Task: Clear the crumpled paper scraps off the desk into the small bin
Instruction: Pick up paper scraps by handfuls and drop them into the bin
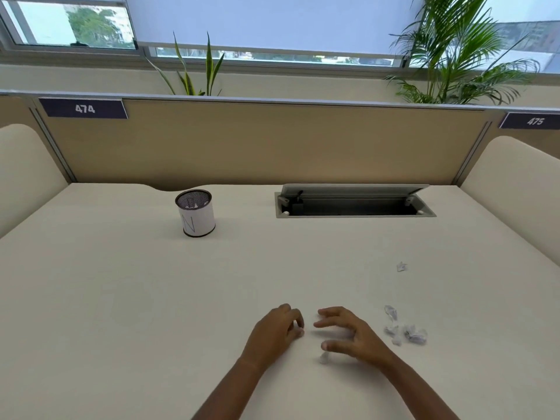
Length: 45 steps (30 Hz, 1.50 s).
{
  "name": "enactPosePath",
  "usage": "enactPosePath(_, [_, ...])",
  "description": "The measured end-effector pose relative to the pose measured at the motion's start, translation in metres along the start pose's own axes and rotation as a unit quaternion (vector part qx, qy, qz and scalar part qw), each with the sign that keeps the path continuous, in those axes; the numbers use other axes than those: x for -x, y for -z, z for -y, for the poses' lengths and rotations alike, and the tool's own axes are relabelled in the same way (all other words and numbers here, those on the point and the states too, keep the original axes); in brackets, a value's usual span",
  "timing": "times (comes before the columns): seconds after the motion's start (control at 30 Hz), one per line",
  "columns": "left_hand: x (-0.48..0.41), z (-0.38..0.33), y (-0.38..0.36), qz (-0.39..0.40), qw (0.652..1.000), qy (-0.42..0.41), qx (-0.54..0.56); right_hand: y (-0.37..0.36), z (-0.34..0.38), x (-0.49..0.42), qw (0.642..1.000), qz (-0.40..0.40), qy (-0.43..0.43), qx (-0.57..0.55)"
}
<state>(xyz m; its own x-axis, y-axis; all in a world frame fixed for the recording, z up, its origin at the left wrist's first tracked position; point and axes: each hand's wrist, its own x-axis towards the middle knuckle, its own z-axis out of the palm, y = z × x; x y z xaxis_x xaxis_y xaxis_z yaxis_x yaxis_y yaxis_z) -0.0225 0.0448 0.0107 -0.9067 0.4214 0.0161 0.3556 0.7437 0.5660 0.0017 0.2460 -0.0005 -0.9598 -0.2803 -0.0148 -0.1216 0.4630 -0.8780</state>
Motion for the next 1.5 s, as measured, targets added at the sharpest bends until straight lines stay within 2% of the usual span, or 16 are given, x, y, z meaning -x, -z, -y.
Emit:
enactPosePath(0.17, [0.006, 0.004, -0.006, -0.033, 0.998, 0.03, 0.045, 0.009, -0.007, 0.01, 0.993, 0.065, 0.019, 0.098])
enactPosePath(0.23, [0.007, 0.001, -0.004, -0.054, 0.99, 0.076, 0.107, 0.008, -0.008, 0.011, 0.992, 0.048, 0.025, 0.118])
enactPosePath(0.3, [0.009, -0.004, -0.002, -0.07, 0.967, 0.139, 0.204, 0.006, -0.006, 0.009, 0.991, 0.018, 0.029, 0.132])
enactPosePath(0.43, [0.011, -0.023, 0.001, -0.069, 0.871, 0.25, 0.416, 0.003, 0.0, 0.0, 0.987, -0.03, 0.029, 0.156])
enactPosePath(0.53, [0.01, -0.033, 0.008, -0.053, 0.759, 0.308, 0.572, -0.001, 0.01, -0.008, 0.987, -0.087, 0.023, 0.132])
enactPosePath(0.63, [0.01, -0.036, 0.013, -0.029, 0.642, 0.336, 0.689, -0.01, 0.022, -0.014, 0.984, -0.107, 0.047, 0.137])
enactPosePath(0.7, [0.009, -0.037, 0.014, -0.026, 0.587, 0.34, 0.734, -0.017, 0.029, -0.018, 0.984, -0.095, 0.068, 0.134])
enactPosePath(0.73, [0.009, -0.037, 0.015, -0.028, 0.571, 0.343, 0.746, -0.021, 0.032, -0.019, 0.984, -0.088, 0.075, 0.133])
enactPosePath(0.83, [0.009, -0.035, 0.014, -0.034, 0.546, 0.345, 0.763, -0.026, 0.041, -0.025, 0.988, -0.076, 0.075, 0.114])
enactPosePath(0.93, [0.01, -0.029, 0.016, -0.037, 0.537, 0.348, 0.767, -0.03, 0.044, -0.03, 0.989, -0.078, 0.082, 0.097])
enactPosePath(1.03, [0.008, -0.025, 0.021, -0.072, 0.522, 0.34, 0.779, -0.032, 0.044, -0.035, 0.985, -0.129, 0.075, 0.084])
enactPosePath(1.13, [0.003, -0.018, 0.03, -0.124, 0.499, 0.34, 0.788, -0.031, 0.037, -0.039, 0.978, -0.187, 0.029, 0.089])
enactPosePath(1.23, [-0.005, -0.006, 0.043, -0.162, 0.506, 0.337, 0.777, -0.031, 0.024, -0.044, 0.973, -0.175, -0.026, 0.149])
enactPosePath(1.3, [-0.013, 0.003, 0.055, -0.172, 0.515, 0.336, 0.769, -0.035, 0.017, -0.045, 0.969, -0.143, -0.035, 0.199])
enactPosePath(1.37, [-0.024, 0.014, 0.072, -0.177, 0.522, 0.337, 0.764, -0.042, 0.015, -0.046, 0.96, -0.152, -0.032, 0.232])
enactPosePath(1.5, [-0.05, 0.037, 0.114, -0.199, 0.536, 0.331, 0.751, -0.049, 0.002, -0.055, 0.922, -0.17, -0.036, 0.347])
